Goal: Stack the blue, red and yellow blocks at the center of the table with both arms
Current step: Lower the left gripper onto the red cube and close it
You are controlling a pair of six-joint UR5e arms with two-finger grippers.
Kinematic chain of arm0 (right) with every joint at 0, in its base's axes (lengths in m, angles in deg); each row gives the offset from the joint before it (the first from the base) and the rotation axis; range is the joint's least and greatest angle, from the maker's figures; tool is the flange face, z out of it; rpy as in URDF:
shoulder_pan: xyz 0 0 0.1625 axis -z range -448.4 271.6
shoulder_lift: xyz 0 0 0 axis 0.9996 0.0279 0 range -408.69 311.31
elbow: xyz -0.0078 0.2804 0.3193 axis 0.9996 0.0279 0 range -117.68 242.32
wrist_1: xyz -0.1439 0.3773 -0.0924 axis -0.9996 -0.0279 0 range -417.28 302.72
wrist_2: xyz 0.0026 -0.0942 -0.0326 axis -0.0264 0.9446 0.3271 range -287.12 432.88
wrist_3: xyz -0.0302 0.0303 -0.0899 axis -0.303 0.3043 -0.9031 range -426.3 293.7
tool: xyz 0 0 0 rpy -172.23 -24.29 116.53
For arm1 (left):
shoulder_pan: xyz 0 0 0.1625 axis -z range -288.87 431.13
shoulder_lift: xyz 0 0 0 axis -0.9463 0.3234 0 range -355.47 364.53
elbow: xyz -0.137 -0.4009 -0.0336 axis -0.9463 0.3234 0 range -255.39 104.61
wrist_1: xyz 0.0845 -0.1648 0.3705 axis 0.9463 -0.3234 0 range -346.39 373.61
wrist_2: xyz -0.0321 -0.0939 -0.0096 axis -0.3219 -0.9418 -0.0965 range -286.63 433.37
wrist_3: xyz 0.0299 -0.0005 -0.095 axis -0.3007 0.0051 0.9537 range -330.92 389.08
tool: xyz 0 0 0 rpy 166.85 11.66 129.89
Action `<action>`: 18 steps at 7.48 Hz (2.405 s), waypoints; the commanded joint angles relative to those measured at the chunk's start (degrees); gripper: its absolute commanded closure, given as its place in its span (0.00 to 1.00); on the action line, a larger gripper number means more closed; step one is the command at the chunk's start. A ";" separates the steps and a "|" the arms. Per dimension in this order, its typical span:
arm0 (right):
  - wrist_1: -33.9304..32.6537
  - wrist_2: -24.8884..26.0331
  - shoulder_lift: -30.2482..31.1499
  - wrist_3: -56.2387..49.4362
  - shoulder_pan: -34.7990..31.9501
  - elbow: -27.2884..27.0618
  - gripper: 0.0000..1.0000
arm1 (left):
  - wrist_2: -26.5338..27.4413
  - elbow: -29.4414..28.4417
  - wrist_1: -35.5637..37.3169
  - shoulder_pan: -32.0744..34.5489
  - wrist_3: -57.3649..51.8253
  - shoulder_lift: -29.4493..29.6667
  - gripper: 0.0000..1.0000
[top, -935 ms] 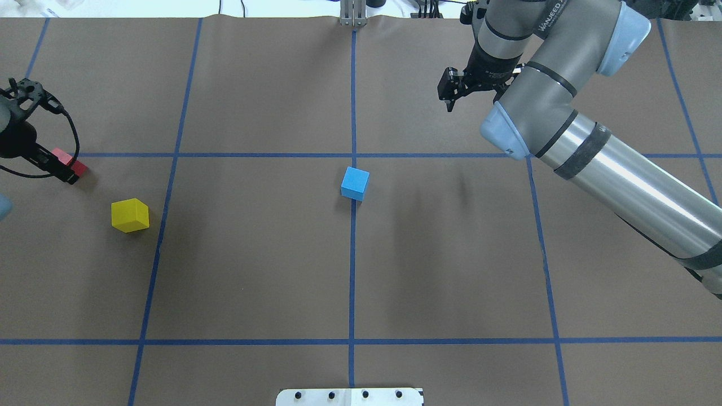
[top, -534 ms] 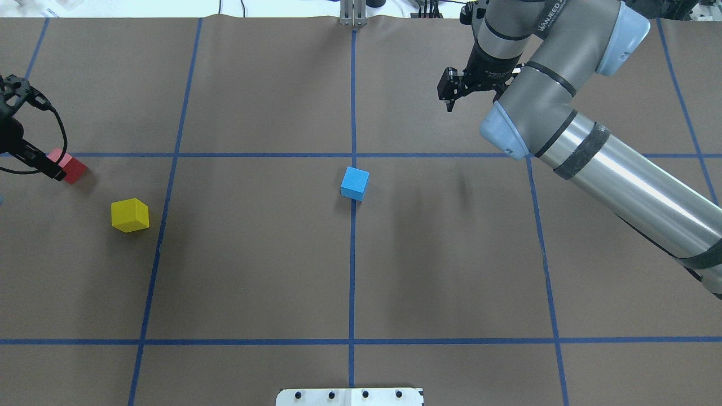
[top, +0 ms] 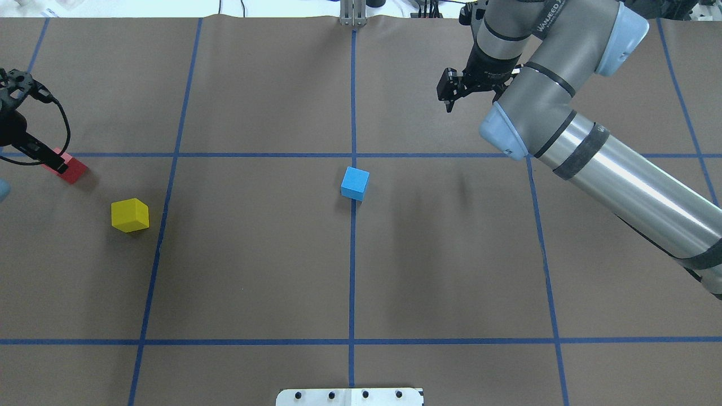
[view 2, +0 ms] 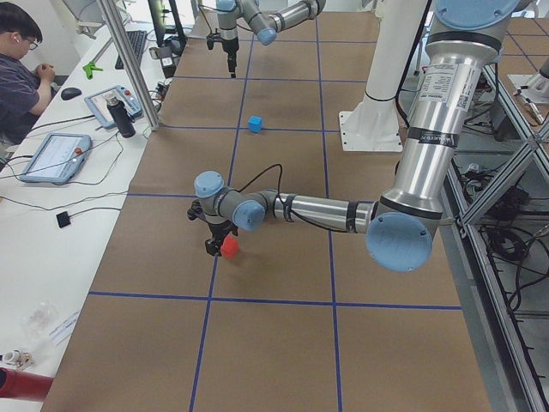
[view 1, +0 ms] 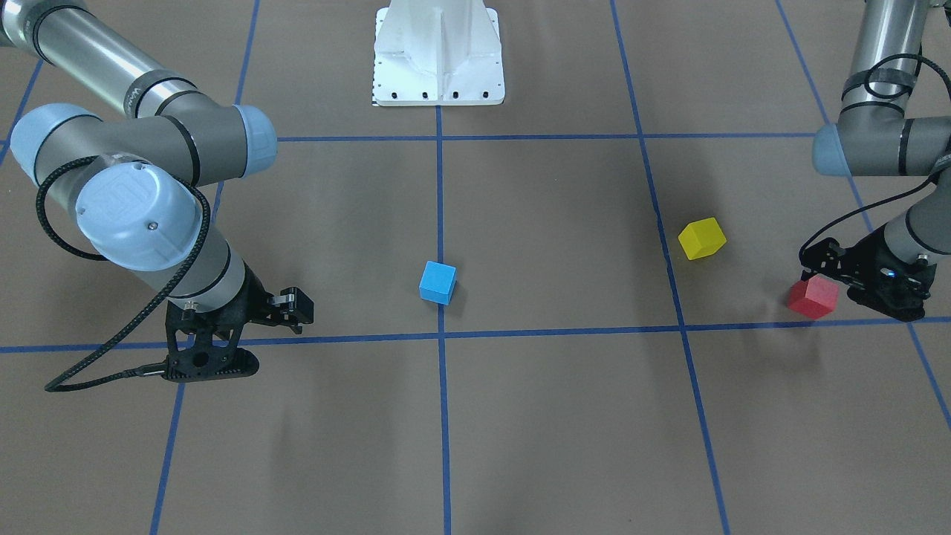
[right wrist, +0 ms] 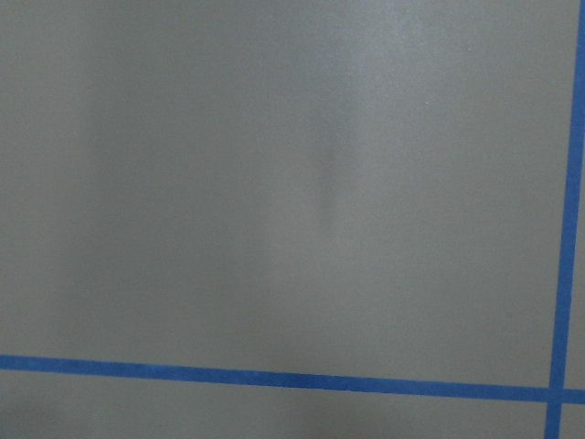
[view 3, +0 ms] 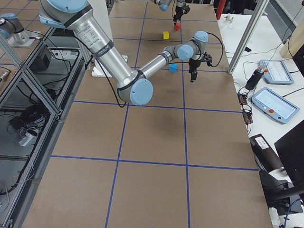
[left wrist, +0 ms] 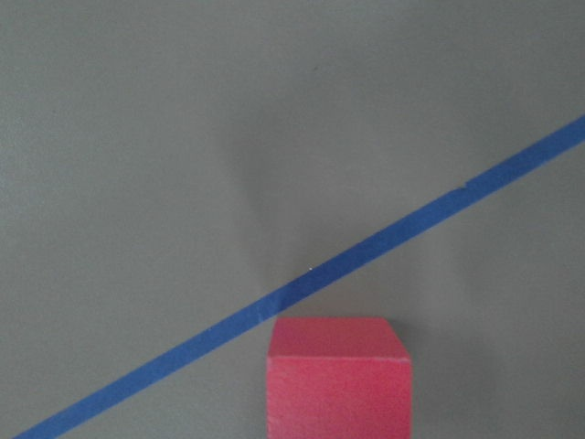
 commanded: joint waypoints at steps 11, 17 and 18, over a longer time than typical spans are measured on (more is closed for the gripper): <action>2.81 0.03 2.94 -0.30 -0.09 0.09 0.00 | -0.35 -1.53 -0.74 -1.03 4.93 0.15 0.00; 2.90 0.03 3.64 -0.30 -0.17 -0.17 0.00 | -0.35 -1.71 -0.74 -2.87 5.11 -0.12 0.00; 2.90 0.03 3.64 -0.30 -0.17 -0.17 0.00 | -0.35 -1.62 -0.74 -3.22 5.11 -0.12 0.00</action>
